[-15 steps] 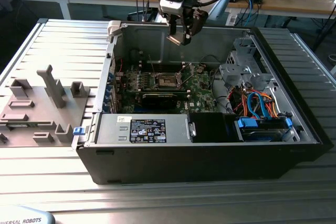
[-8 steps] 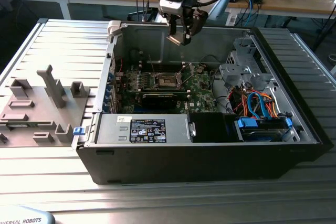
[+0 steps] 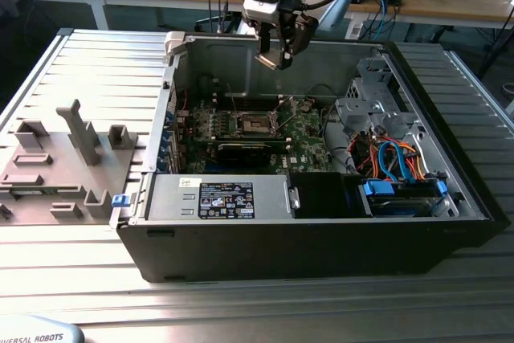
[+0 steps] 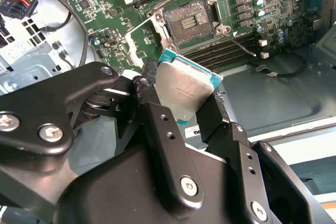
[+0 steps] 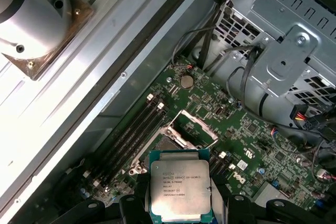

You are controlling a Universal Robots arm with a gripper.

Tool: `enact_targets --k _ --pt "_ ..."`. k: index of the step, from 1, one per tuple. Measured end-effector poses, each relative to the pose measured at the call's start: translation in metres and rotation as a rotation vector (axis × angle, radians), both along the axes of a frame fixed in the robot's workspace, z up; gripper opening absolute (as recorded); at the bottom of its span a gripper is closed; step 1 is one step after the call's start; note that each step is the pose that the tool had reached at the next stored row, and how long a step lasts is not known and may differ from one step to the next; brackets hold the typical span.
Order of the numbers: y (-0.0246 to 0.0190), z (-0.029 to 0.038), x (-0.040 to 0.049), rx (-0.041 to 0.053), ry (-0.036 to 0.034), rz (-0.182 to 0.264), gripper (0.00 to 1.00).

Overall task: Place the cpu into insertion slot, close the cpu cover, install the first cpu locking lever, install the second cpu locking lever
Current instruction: 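Place the cpu into insertion slot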

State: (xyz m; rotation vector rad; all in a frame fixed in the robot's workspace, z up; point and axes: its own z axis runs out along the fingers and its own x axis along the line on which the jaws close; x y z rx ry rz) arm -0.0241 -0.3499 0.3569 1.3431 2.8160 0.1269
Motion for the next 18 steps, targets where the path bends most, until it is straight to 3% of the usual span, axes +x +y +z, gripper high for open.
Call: enact_targets --k 18 --pt "0.0000 0.0000 0.0000 0.0000 0.0000 -0.013 0.54"
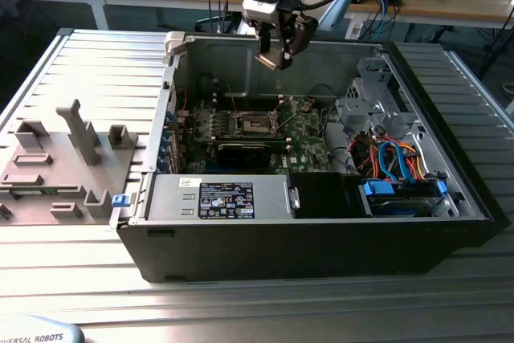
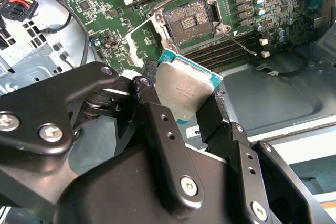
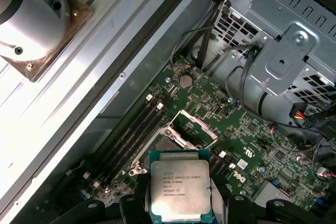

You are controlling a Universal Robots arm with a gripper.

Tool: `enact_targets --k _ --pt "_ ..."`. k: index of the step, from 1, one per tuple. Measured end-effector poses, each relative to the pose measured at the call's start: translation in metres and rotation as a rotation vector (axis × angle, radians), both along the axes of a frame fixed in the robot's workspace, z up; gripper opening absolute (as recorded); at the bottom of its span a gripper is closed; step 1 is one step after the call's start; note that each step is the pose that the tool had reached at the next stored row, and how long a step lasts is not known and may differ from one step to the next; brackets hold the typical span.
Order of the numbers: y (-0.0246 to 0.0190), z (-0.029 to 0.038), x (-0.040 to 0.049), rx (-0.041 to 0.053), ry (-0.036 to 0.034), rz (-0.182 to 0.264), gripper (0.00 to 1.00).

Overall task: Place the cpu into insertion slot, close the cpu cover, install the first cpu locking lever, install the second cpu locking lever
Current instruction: 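Place the cpu into insertion slot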

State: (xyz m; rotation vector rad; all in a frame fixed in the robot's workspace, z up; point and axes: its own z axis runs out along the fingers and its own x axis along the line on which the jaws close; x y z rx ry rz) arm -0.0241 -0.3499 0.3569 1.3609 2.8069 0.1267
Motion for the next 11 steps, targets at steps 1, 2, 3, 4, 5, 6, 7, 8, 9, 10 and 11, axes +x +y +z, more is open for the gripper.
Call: enact_targets --k 1,2,3,4,5,6,7,8,9,10,11 --pt "0.0000 0.0000 0.0000 0.0000 0.0000 -0.001 0.54" --pt "0.0000 0.0000 0.0000 0.0000 0.0000 -0.001 0.54" --pt "0.0000 0.0000 0.0000 0.0000 0.0000 -0.002 0.54" --pt "0.0000 0.0000 0.0000 0.0000 0.0000 -0.003 0.54" --pt "0.0000 0.0000 0.0000 0.0000 0.0000 -0.003 0.54" --pt "0.0000 0.0000 0.0000 0.0000 0.0000 -0.004 0.54" --pt "0.0000 0.0000 0.0000 0.0000 0.0000 -0.005 0.54" --pt "0.0000 0.0000 0.0000 0.0000 0.0000 -0.006 0.54" --pt "0.0000 0.0000 0.0000 0.0000 0.0000 -0.007 0.54" --pt "0.0000 0.0000 0.0000 0.0000 0.0000 -0.008 0.54" --pt "0.0000 0.0000 0.0000 0.0000 -0.0001 -0.008 0.54"
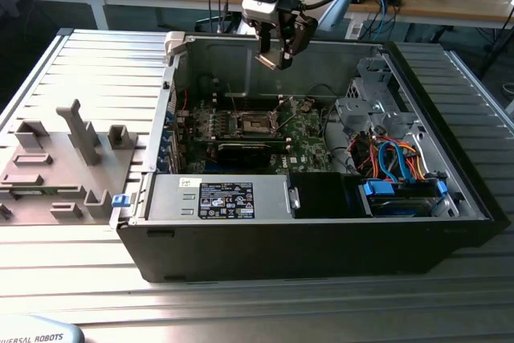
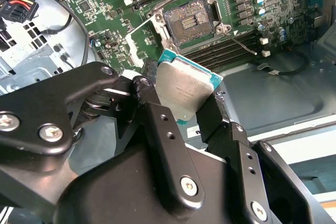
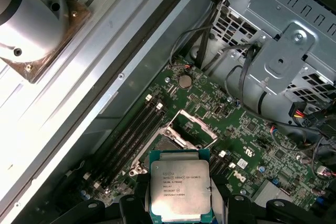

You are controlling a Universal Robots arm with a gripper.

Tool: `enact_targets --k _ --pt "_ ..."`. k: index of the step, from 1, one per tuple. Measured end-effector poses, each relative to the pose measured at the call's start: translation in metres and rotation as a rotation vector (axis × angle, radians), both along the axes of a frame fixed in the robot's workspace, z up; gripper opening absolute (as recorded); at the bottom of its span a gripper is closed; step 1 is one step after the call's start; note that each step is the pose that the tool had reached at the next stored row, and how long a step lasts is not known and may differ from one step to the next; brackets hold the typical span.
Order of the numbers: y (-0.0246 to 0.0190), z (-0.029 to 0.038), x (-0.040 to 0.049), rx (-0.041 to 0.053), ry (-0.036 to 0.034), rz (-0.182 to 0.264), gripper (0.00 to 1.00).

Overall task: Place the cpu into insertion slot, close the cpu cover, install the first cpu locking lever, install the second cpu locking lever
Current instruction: 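Place the cpu into insertion slot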

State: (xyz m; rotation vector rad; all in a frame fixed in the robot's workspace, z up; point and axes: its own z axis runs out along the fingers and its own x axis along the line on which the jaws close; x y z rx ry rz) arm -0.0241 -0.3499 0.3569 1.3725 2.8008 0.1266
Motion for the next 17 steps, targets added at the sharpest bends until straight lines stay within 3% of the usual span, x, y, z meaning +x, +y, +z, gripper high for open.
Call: enact_targets --k 17 --pt "0.0000 0.0000 0.0000 0.0000 0.0001 -0.016 0.54"
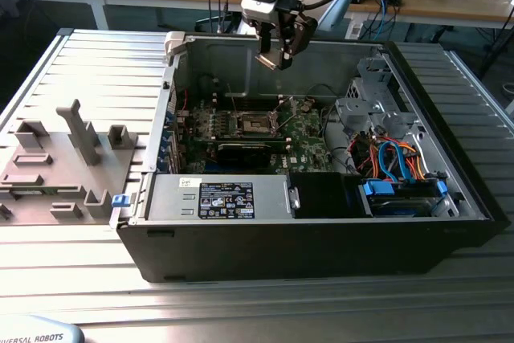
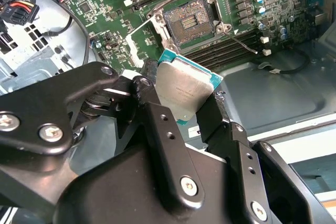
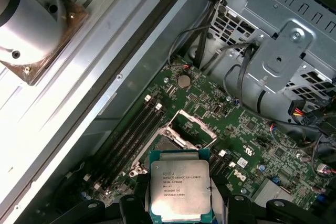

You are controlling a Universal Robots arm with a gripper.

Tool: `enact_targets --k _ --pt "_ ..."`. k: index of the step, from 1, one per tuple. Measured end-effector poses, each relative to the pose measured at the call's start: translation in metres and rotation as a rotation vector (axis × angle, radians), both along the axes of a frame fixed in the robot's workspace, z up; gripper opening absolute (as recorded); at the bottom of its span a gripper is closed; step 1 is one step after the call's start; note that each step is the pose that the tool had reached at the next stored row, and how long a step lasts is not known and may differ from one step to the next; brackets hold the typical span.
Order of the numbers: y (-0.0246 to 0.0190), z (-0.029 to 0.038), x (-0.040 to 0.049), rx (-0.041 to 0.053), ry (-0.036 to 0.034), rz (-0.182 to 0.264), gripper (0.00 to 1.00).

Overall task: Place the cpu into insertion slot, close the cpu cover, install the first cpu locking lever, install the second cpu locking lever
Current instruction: 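Place the cpu into insertion slot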

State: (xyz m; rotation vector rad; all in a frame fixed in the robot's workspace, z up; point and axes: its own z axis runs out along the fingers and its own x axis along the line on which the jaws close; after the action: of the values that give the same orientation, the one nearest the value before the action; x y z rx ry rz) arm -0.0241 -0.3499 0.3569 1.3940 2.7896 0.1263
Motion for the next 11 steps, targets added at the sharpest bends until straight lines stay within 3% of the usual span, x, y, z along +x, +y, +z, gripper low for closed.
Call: enact_targets --k 11 --pt "0.0000 0.0000 0.0000 0.0000 0.0001 -0.008 0.54"
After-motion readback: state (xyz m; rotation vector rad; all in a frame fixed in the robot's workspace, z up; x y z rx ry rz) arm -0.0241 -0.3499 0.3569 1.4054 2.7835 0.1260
